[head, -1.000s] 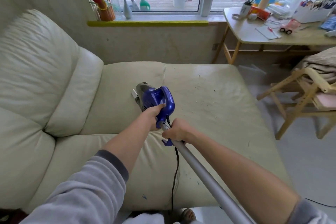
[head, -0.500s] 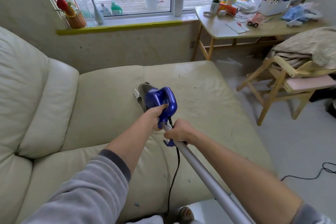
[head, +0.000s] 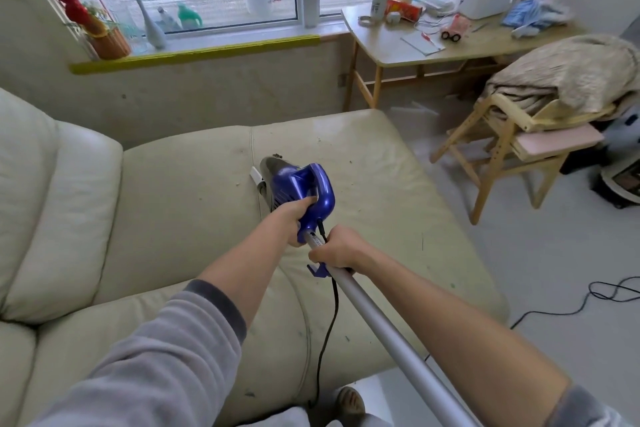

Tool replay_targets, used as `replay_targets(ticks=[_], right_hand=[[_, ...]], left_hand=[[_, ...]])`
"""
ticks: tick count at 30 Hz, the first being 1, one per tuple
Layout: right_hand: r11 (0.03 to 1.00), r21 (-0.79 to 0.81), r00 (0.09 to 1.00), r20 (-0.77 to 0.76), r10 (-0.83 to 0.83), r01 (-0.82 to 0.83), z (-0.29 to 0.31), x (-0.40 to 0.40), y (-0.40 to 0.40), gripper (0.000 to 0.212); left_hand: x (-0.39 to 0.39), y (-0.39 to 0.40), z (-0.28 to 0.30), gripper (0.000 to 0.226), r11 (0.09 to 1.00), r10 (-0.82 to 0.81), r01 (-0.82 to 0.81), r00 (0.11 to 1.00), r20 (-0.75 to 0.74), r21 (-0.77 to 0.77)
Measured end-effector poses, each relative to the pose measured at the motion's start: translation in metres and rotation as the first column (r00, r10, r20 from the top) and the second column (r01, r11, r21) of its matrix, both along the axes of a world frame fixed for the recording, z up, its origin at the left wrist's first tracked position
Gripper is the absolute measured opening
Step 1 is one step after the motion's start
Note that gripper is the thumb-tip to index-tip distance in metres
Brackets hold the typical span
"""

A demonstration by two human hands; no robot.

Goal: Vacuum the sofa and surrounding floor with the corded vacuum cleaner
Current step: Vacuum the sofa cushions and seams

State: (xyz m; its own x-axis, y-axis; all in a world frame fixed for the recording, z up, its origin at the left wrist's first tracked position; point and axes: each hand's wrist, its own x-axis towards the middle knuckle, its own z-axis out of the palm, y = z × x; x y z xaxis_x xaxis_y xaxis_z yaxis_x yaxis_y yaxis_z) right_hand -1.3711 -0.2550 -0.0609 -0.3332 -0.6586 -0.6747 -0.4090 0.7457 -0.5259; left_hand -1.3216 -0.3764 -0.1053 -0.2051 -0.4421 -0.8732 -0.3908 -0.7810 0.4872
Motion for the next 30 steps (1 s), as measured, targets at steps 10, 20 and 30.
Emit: replay_targets(ticks=[10,20,30], right_hand=[[0.999,0.009,0.999,0.002,-0.044,0.044,-0.002,-0.021,0.031,0.018],[0.999,-0.017,0.999,-0.031,0.042,-0.043,-0.005,-0.043,0.053,0.015],[0.983,-0.086,0.986,0.013,0.166,-0.164,0.017,-0.005,0.026,0.015]], left_hand=[[-0.025,0.031,-0.003,0.051,0.999,-0.049,0.049,0.999,-0.021,0.001],[-0.035,0.06,0.006,0.051,0.999,0.019,-0.022,0.998,-0.062,-0.033],[0.019,0.038,0.023,0.045,0.962,0.201,-0.213,0.976,-0.082,-0.172]])
